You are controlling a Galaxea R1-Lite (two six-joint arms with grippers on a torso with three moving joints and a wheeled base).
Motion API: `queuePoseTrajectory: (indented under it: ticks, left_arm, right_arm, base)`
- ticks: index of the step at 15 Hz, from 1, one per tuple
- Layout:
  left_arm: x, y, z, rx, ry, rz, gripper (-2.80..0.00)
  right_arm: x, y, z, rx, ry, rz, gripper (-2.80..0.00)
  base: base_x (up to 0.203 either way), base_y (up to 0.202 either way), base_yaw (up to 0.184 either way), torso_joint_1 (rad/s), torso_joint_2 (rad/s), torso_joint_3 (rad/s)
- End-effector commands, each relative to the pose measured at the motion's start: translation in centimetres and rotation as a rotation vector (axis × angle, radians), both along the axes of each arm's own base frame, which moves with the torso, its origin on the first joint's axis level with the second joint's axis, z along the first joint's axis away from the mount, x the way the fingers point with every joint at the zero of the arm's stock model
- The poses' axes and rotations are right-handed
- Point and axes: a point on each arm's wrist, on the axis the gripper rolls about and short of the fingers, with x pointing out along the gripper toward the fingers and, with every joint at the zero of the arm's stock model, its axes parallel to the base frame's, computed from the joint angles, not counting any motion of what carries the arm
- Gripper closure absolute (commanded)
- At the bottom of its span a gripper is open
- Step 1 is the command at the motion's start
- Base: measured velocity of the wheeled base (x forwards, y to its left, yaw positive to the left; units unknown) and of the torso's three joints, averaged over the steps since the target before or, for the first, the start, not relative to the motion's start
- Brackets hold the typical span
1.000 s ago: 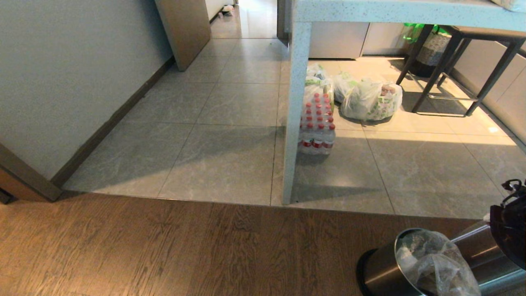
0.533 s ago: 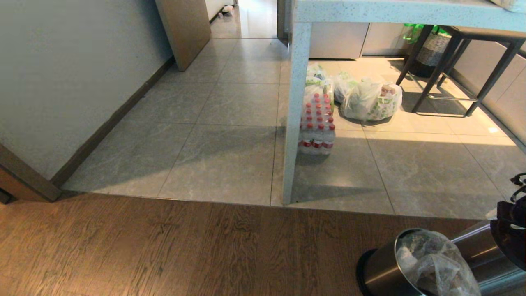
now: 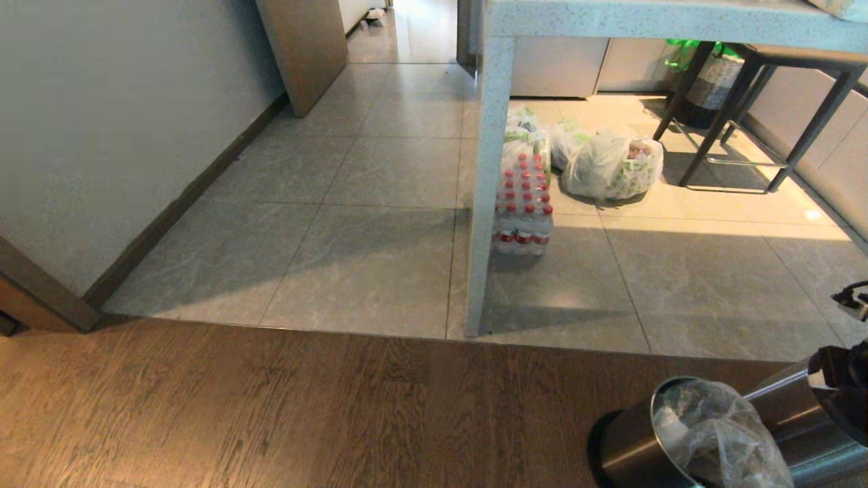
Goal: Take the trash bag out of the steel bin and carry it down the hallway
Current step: Pick up the trash bag
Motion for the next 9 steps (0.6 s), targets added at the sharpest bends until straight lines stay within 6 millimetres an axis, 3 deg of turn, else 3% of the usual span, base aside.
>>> queuePoseTrajectory:
  ticks: [1,6,7,9]
  left_arm:
    - [0.0,0.0,0.0,0.001,0.002,0.001,0.0]
    - [0.0,0.0,0.0,-0.015,0.001,0.001,0.0]
    - [0.0,0.0,0.0,-0.015,0.001,0.001,0.0]
    - [0.0,0.0,0.0,-0.015,0.001,0.001,0.0]
  right_arm:
    - [-3.4,2.7,0.9,-0.089,0.006,0.187,0.0]
    - [-5.6,3.7,-2.3,-0.065,0.066,0.383,0.0]
    - [-5.6,3.7,-3.0,-0.054,0.076,0.43,-2.8]
    - [-5.6,3.8,-4.3,-0.038,0.106,0.511,-2.8]
  base:
    - [0.0,0.0,0.0,0.0,0.0,0.0]
    - [0.0,0.0,0.0,0.0,0.0,0.0]
    - [0.0,0.0,0.0,0.0,0.0,0.0]
    - [0.0,0.0,0.0,0.0,0.0,0.0]
